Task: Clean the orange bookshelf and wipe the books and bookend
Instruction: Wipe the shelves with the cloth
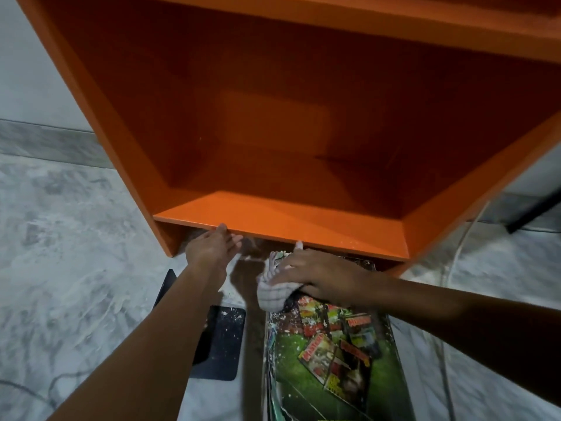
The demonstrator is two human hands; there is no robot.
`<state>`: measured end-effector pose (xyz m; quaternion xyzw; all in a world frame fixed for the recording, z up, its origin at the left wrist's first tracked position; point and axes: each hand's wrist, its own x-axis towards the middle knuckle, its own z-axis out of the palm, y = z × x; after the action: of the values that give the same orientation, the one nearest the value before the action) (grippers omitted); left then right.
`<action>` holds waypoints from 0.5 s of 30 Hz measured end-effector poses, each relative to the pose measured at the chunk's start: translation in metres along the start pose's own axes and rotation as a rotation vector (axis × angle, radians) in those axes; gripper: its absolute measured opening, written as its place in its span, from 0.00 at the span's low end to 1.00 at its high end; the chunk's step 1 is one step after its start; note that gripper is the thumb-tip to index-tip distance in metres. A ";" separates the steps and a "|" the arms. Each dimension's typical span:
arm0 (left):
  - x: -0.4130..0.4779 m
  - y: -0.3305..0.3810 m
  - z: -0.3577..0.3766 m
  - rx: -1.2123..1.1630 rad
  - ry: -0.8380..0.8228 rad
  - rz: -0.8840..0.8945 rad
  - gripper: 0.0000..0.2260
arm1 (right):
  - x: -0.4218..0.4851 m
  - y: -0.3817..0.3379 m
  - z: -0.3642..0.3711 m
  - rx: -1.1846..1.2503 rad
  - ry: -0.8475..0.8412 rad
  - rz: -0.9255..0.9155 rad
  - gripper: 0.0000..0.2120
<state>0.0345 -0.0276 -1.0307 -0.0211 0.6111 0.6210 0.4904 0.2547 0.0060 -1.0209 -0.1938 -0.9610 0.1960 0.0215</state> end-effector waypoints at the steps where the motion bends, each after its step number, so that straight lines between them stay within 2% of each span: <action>1: -0.001 0.000 0.000 0.003 0.001 0.005 0.07 | -0.008 -0.003 -0.003 0.038 0.005 0.022 0.19; 3: -0.002 -0.001 0.002 0.006 0.027 0.011 0.06 | -0.016 -0.001 -0.022 0.134 0.134 0.099 0.21; 5: -0.005 -0.002 0.004 0.003 0.051 0.007 0.05 | -0.014 0.016 -0.045 0.192 0.334 0.228 0.21; 8: -0.006 -0.004 0.006 0.012 0.062 0.007 0.05 | -0.002 0.070 -0.078 0.059 0.515 0.638 0.18; 10: -0.004 -0.005 0.005 -0.001 0.041 0.000 0.03 | 0.003 0.096 -0.093 0.042 0.524 0.799 0.22; 15: 0.003 -0.004 0.000 0.025 0.001 0.001 0.05 | 0.004 0.118 -0.080 0.089 0.447 0.854 0.18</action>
<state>0.0356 -0.0265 -1.0350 -0.0149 0.6192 0.6134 0.4900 0.3038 0.1373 -0.9924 -0.6074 -0.7580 0.1817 0.1531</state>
